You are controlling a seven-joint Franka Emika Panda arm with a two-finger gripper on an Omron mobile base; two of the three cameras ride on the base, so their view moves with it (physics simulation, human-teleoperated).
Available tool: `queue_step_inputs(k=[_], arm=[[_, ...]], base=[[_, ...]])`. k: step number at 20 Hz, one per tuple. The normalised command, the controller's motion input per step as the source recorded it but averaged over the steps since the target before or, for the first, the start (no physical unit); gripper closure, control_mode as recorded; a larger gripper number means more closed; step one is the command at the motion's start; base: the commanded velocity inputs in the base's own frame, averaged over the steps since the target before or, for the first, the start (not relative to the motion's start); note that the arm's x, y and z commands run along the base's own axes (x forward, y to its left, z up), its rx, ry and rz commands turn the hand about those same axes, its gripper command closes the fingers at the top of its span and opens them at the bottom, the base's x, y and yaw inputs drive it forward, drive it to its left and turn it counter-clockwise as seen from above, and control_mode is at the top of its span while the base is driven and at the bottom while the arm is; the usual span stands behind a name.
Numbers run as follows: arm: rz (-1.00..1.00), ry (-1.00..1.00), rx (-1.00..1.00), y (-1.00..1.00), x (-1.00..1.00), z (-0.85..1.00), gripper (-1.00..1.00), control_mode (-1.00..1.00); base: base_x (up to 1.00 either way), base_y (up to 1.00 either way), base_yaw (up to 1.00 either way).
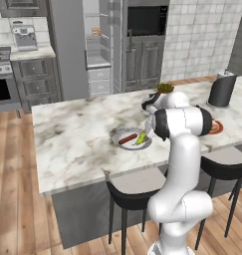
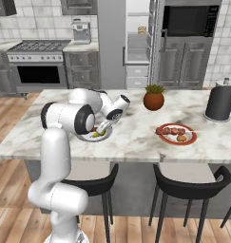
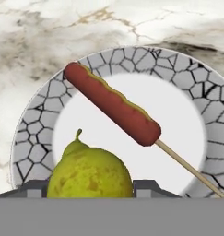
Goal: Pick up the tangerine and pear from the fridge and place one fruit on each plate on the dining counter.
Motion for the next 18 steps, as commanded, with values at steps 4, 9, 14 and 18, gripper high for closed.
queue_step_inputs(k=[4,9,14,18], arm=[[0.01,-0.15,0.01,0.0,0.19,-0.24,1.0,-1.0],[0.0,-0.09,0.01,0.06,0.07,-0.13,-1.0,-1.0],[0.0,-0.03,0.0,0.06,0.02,-0.05,-1.0,-1.0],[0.0,0.0,0.0,0.0,0.0,0.0,-1.0,-1.0]], base=[[0.0,0.0,0.0],[0.0,0.0,0.0],[0.0,0.0,0.0],[0.0,0.0,0.0]])
